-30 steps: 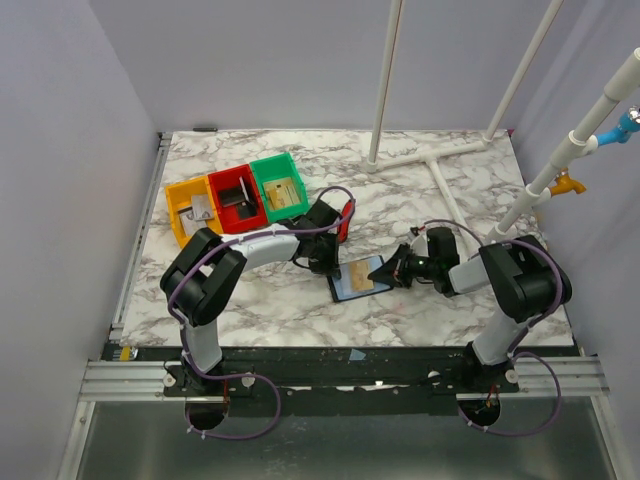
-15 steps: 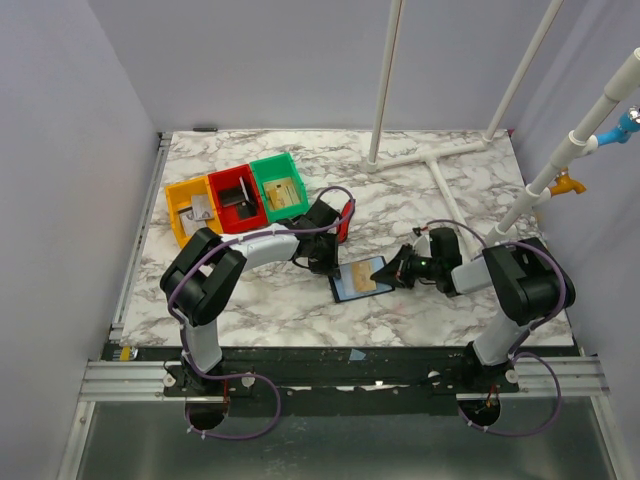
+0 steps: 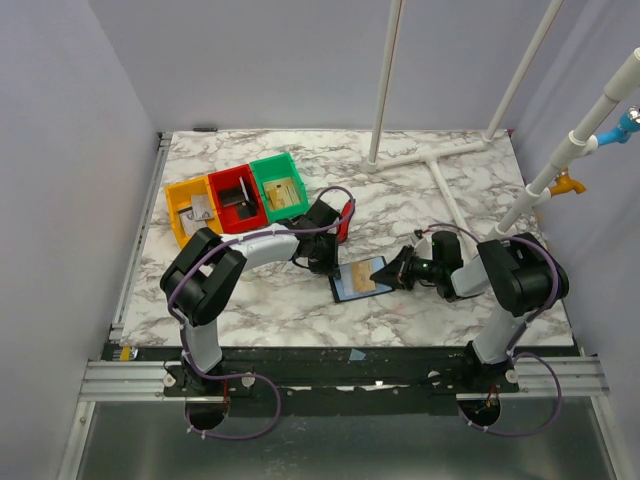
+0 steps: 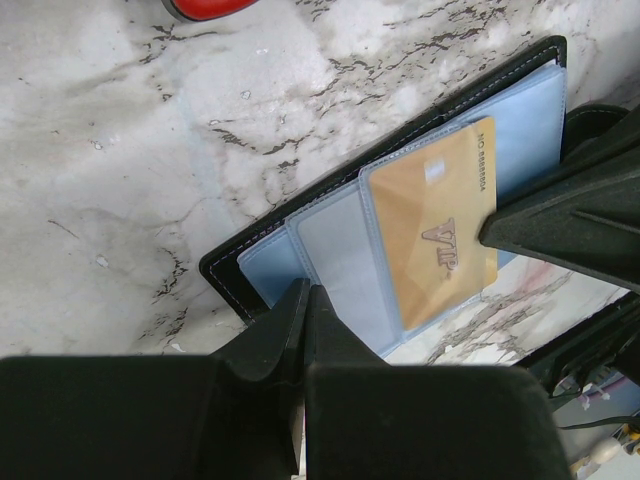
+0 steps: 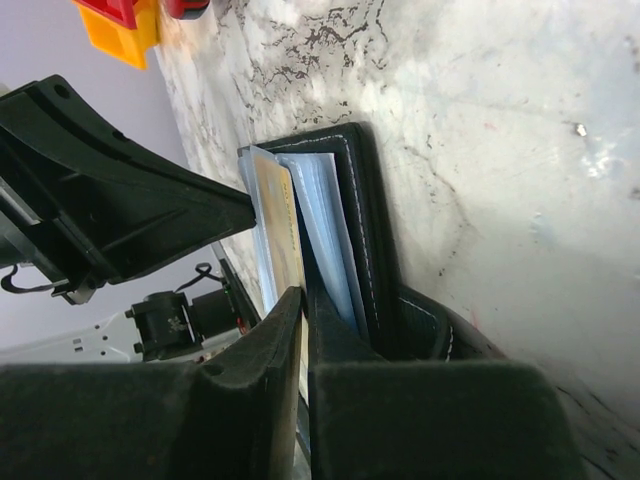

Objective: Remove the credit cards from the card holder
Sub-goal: Remove the credit card from the card holder.

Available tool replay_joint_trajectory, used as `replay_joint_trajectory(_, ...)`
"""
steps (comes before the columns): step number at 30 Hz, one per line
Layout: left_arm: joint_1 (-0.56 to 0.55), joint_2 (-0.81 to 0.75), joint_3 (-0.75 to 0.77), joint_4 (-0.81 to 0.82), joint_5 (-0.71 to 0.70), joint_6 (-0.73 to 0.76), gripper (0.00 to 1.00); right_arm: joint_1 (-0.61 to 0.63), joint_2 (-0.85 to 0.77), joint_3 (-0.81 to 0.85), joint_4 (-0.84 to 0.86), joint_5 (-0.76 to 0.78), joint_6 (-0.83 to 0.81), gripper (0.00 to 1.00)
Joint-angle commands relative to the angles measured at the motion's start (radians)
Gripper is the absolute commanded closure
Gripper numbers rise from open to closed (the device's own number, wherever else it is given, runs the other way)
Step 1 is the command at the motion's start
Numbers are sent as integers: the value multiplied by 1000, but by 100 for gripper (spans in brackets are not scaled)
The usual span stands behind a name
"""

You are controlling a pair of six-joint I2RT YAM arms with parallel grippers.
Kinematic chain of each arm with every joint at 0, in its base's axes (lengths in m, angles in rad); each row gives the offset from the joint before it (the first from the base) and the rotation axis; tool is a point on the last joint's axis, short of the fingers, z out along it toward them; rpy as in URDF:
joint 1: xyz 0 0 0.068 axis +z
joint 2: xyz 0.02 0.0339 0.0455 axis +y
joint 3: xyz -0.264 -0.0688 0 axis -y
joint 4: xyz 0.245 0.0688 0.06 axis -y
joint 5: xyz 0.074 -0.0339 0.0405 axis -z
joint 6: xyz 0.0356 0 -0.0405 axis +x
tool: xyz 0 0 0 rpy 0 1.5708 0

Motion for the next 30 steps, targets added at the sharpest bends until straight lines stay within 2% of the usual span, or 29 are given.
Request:
replay_joint_trajectory(1,10,33,-15,-78,-43,31,100,-8,18,-14,27,-11,11,88)
replay_joint_trajectory(9,9,33,-10,-82,-44,33,100,-6,27,-13,39,-17,19,85)
replay_joint_trajectory(17,9,34,-10,-82,-44,34,100,-7,26,-2,36,-25,17,99)
replay_joint_trajectory(21,9,34,-11,-88,-46,36,100,-7,16,-5,26,-17,13,99)
replay_joint_trajectory(30,19,34,-21,-93,-53,40,100,-35,-82,-5,-131,64,-74,99)
